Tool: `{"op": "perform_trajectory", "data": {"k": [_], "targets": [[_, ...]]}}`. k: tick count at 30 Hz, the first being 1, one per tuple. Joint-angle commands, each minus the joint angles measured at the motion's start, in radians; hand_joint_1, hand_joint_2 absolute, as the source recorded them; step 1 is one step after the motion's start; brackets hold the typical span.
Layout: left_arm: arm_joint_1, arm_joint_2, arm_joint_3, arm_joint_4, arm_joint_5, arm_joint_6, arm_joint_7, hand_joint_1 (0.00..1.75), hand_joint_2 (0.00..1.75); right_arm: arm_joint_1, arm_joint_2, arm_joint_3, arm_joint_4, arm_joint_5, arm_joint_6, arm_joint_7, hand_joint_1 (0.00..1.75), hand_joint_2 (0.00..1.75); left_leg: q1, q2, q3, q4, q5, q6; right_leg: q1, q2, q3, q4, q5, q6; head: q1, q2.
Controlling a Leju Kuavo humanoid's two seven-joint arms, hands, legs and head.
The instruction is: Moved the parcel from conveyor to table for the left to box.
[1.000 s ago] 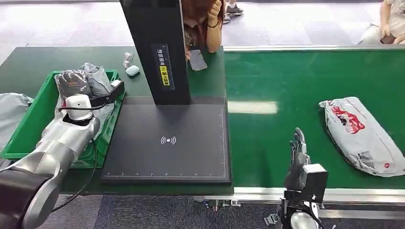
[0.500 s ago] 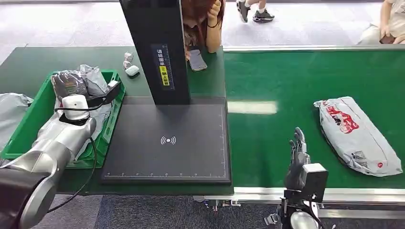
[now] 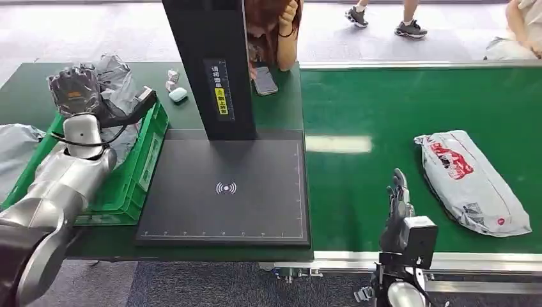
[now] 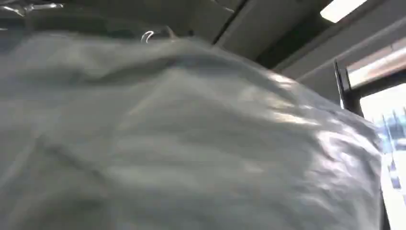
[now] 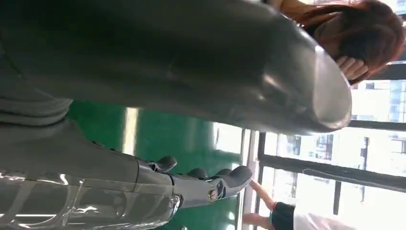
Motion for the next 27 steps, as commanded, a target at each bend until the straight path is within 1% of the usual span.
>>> {"op": "perform_trajectory", "data": {"k": [1,5,7,9,10,12,13,17,18,21,23,26,27], "targets": [[-0.092,-0.010,-0.037,0.143,-0.012,-0.161,0.079,0.00,1.75,-0.008,0.021,-0.004,0.021,0.009,0.015,0.008,0.00,0.00,0.000,0.001,0.004,-0.001,0.000,-0.001,0.000,0.000,0.004,-0.001,0.000,-0.001,-0.001,0.000],[-0.093,-0.008,-0.033,0.144,-0.012,-0.162,0.075,0.00,1.75,-0.017,0.025,-0.003,0.031,0.010,0.016,0.009,0.00,0.00,0.000,-0.001,0.003,0.000,0.000,-0.001,0.001,-0.002,0.003,-0.001,-0.001,-0.001,0.000,0.000],[-0.093,-0.008,-0.033,0.144,-0.012,-0.162,0.075,0.00,1.75,-0.017,0.025,-0.003,0.031,0.010,0.016,0.009,0.00,0.00,0.001,0.000,0.004,0.000,-0.001,-0.001,0.001,-0.001,0.004,-0.001,0.000,-0.001,0.000,0.000],[-0.093,-0.008,-0.033,0.144,-0.012,-0.162,0.075,0.00,1.75,-0.017,0.025,-0.003,0.031,0.010,0.016,0.009,0.00,0.00,0.000,-0.001,0.002,0.000,0.000,0.000,0.000,-0.001,0.002,0.000,0.000,0.000,-0.001,0.000],[-0.093,-0.008,-0.033,0.144,-0.012,-0.162,0.075,0.00,1.75,-0.017,0.025,-0.003,0.031,0.010,0.016,0.009,0.00,0.00,0.001,0.000,0.004,0.000,-0.001,-0.001,0.001,-0.001,0.004,-0.001,0.000,-0.001,0.000,0.000],[-0.093,-0.008,-0.033,0.144,-0.012,-0.162,0.075,0.00,1.75,-0.017,0.025,-0.003,0.031,0.010,0.016,0.009,0.00,0.00,0.000,-0.001,0.002,0.000,0.000,-0.001,0.000,-0.002,0.002,0.000,0.000,-0.001,0.000,0.000],[-0.093,-0.008,-0.033,0.144,-0.012,-0.162,0.075,0.00,1.75,-0.017,0.025,-0.003,0.031,0.010,0.016,0.009,0.00,0.00,0.001,-0.001,0.004,0.000,-0.001,-0.001,0.001,-0.002,0.004,-0.001,0.000,-0.001,0.000,0.000],[-0.093,-0.008,-0.033,0.144,-0.012,-0.162,0.075,0.00,1.75,-0.017,0.025,-0.003,0.031,0.010,0.016,0.009,0.00,0.00,0.000,-0.001,0.002,0.000,0.000,-0.001,0.001,-0.002,0.003,0.000,0.000,-0.001,0.000,0.000],[-0.093,-0.008,-0.033,0.144,-0.012,-0.162,0.075,0.00,1.75,-0.017,0.025,-0.003,0.031,0.010,0.016,0.009,0.00,0.00,0.001,-0.001,0.005,0.000,-0.001,-0.001,0.001,-0.002,0.005,-0.001,-0.001,-0.001,0.000,0.000],[-0.093,-0.008,-0.033,0.144,-0.012,-0.162,0.075,0.00,1.75,-0.017,0.025,-0.003,0.031,0.010,0.016,0.009,0.00,0.00,0.001,-0.001,0.002,0.000,0.000,0.000,0.001,-0.002,0.002,-0.001,0.000,-0.001,0.000,0.000],[-0.095,-0.007,-0.034,0.142,-0.012,-0.159,0.073,0.00,1.75,-0.022,0.026,-0.003,0.035,0.012,0.019,0.008,0.00,0.00,0.001,-0.001,0.005,0.000,-0.001,-0.001,0.001,-0.002,0.005,-0.001,-0.001,-0.001,0.000,0.000],[-0.094,-0.004,-0.030,0.140,-0.012,-0.139,0.062,0.00,1.75,-0.036,0.027,0.002,0.049,0.014,0.023,0.009,0.00,0.00,0.000,-0.001,0.002,0.000,0.000,-0.001,0.001,-0.001,0.002,0.000,0.000,-0.001,0.000,0.000],[-0.094,-0.004,-0.030,0.140,-0.012,-0.139,0.062,0.00,1.75,-0.036,0.027,0.002,0.049,0.014,0.023,0.009,0.00,0.00,0.001,0.000,0.004,0.000,-0.001,-0.001,0.001,-0.001,0.004,-0.001,0.000,-0.001,0.000,0.000]]}}
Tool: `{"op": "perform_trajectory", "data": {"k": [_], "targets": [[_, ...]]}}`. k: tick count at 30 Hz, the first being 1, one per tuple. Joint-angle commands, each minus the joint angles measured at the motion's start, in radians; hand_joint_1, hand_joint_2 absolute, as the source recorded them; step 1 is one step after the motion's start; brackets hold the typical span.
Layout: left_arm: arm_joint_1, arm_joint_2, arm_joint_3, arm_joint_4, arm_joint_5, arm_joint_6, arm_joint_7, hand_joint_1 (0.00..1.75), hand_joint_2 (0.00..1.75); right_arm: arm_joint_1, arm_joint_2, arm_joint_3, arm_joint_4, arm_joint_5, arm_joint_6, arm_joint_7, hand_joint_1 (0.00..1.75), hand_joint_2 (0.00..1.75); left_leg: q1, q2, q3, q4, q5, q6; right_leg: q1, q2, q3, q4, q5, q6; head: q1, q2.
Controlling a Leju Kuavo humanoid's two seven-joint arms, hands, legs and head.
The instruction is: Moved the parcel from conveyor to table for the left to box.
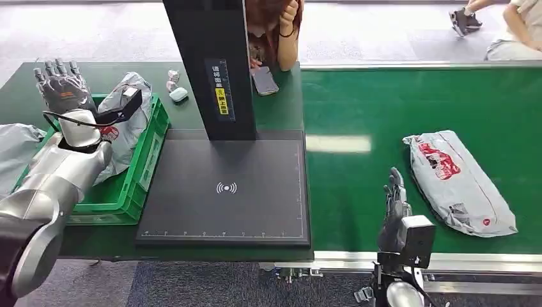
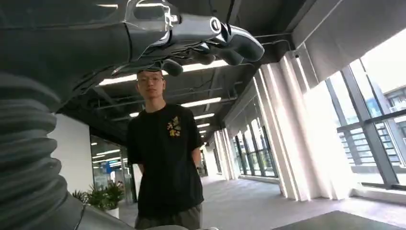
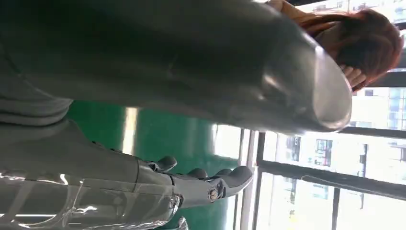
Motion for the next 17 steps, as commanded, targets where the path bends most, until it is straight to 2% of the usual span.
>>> {"op": "perform_trajectory", "data": {"k": [1,6,7,8,9,10,11,12,13,14,17], "targets": [[-0.063,-0.003,-0.037,0.083,-0.011,0.018,-0.013,0.00,1.75,-0.040,0.017,0.003,0.061,0.001,0.005,0.004,0.00,0.00,0.001,0.002,0.004,0.000,-0.001,-0.001,0.001,0.000,0.005,-0.001,0.000,-0.001,0.000,0.000],[-0.060,-0.012,-0.030,0.099,0.004,-0.041,-0.009,0.00,1.75,-0.019,0.013,0.005,0.048,0.001,0.003,0.005,0.00,0.00,0.001,0.001,0.002,0.000,0.000,-0.001,0.001,0.000,0.002,-0.001,0.000,-0.001,0.000,0.000],[-0.041,-0.018,0.024,0.075,0.047,0.033,-0.037,0.00,1.75,-0.013,0.012,0.004,0.042,0.001,0.001,0.006,0.00,0.00,0.001,0.001,0.004,-0.001,-0.001,-0.001,0.001,-0.001,0.005,-0.001,0.000,-0.001,0.000,0.000],[0.085,-0.143,0.150,-0.051,0.173,0.075,-0.163,0.00,1.75,-0.001,0.003,0.005,0.031,0.016,-0.028,-0.024,0.00,0.00,0.001,0.000,0.003,-0.001,0.000,-0.001,0.001,-0.001,0.004,-0.001,0.000,-0.001,0.000,0.000],[0.290,-0.258,0.527,-0.428,0.550,0.112,-0.540,0.00,1.75,0.022,-0.013,0.006,0.026,0.009,-0.037,-0.046,0.00,0.00,0.000,0.000,0.003,-0.001,0.000,0.000,0.001,-0.001,0.003,-0.001,0.000,-0.001,0.000,0.000],[0.452,-0.315,0.432,-0.654,1.053,0.099,-1.042,0.00,1.75,0.040,-0.021,-0.003,0.018,0.000,-0.035,-0.065,0.00,0.00,-0.001,-0.008,0.005,-0.005,0.002,0.001,-0.001,-0.009,0.008,-0.004,-0.001,0.000,0.000,0.000],[0.546,-0.322,0.352,-0.784,1.310,0.078,-1.122,0.00,1.75,0.049,-0.022,-0.011,0.011,0.001,-0.032,-0.078,0.00,0.00,-0.001,-0.012,0.009,-0.007,0.002,0.001,-0.001,-0.013,0.012,-0.008,-0.001,0.001,0.000,0.000],[0.608,-0.301,0.264,-0.861,1.342,0.064,-1.112,0.00,1.75,0.053,-0.023,-0.015,0.003,0.000,-0.022,-0.086,0.00,0.00,-0.003,-0.009,0.010,-0.008,0.002,0.001,-0.003,-0.011,0.012,-0.009,-0.001,0.001,-0.002,0.000],[0.632,-0.294,0.243,-0.892,1.414,0.054,-1.122,0.00,1.75,0.054,-0.023,-0.016,-0.002,0.001,-0.019,-0.088,0.00,0.00,-0.006,-0.013,0.011,-0.006,0.001,0.002,-0.008,-0.014,0.010,-0.007,-0.005,0.004,-0.003,0.000],[0.658,-0.282,0.228,-0.921,1.448,0.052,-1.158,0.00,1.75,0.052,-0.026,-0.011,-0.006,0.003,-0.013,-0.089,0.00,0.00,-0.005,-0.013,0.016,-0.006,-0.002,0.004,-0.007,-0.013,0.017,-0.010,-0.008,0.007,-0.001,0.000],[0.738,-0.253,0.223,-1.027,1.492,0.079,-1.212,0.00,1.75,0.049,-0.034,0.009,-0.010,0.008,-0.001,-0.087,0.00,0.00,-0.004,0.001,0.012,0.000,-0.010,0.003,-0.005,0.001,0.015,-0.004,-0.007,0.004,0.003,0.000]]}}
